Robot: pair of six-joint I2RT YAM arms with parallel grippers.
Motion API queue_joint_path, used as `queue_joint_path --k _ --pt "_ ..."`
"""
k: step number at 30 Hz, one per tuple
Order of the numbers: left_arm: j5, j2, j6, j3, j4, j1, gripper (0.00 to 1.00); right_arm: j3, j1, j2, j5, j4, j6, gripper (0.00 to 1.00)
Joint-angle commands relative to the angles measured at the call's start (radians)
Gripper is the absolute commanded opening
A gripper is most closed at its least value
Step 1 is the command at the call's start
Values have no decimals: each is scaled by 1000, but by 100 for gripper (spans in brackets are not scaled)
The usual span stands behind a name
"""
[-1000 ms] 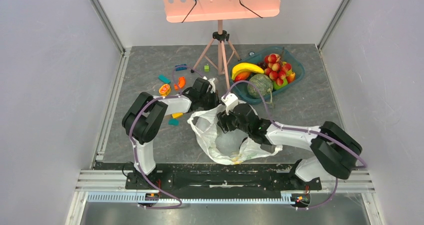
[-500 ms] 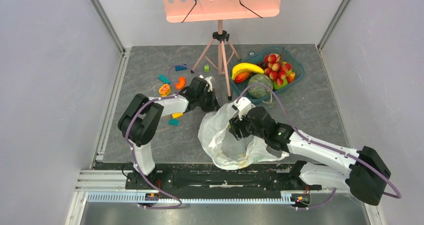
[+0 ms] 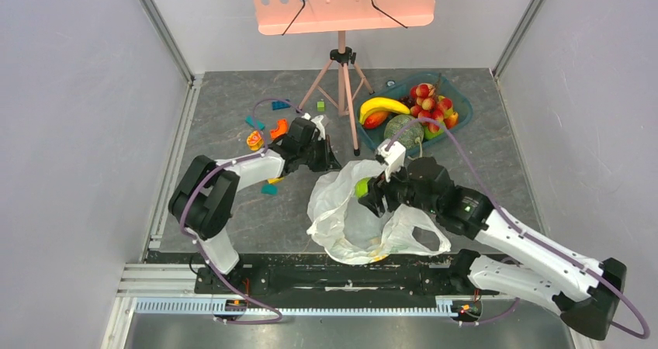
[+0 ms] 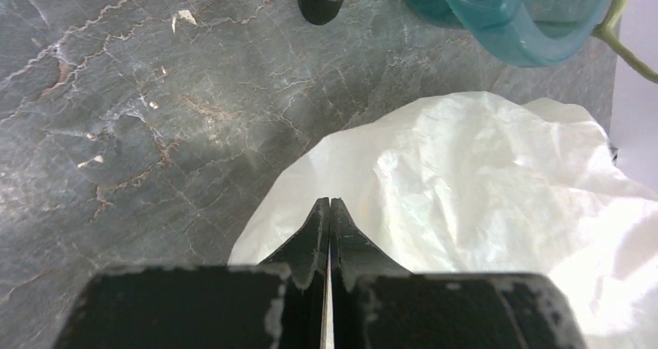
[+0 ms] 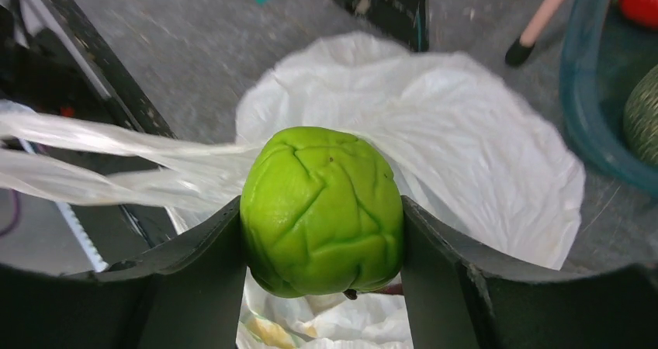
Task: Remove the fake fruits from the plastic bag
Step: Place the fake fruit in the bin.
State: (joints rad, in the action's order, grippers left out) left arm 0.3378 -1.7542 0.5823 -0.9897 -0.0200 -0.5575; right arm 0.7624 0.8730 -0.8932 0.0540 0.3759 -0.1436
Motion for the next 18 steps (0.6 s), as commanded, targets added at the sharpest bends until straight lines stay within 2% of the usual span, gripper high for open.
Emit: queue_joint_path --k 1,8,11,18 --pt "-41 106 6 11 45 2 2 173 -2 22 -8 58 -30 40" --pt "-108 257 6 66 106 11 5 382 -43 -82 -186 141 -23 33" --pt "-120 324 2 97 132 19 6 434 -115 -137 -246 160 -1 34" --pt "-159 462 20 199 154 22 9 474 -343 -267 -208 103 65 34"
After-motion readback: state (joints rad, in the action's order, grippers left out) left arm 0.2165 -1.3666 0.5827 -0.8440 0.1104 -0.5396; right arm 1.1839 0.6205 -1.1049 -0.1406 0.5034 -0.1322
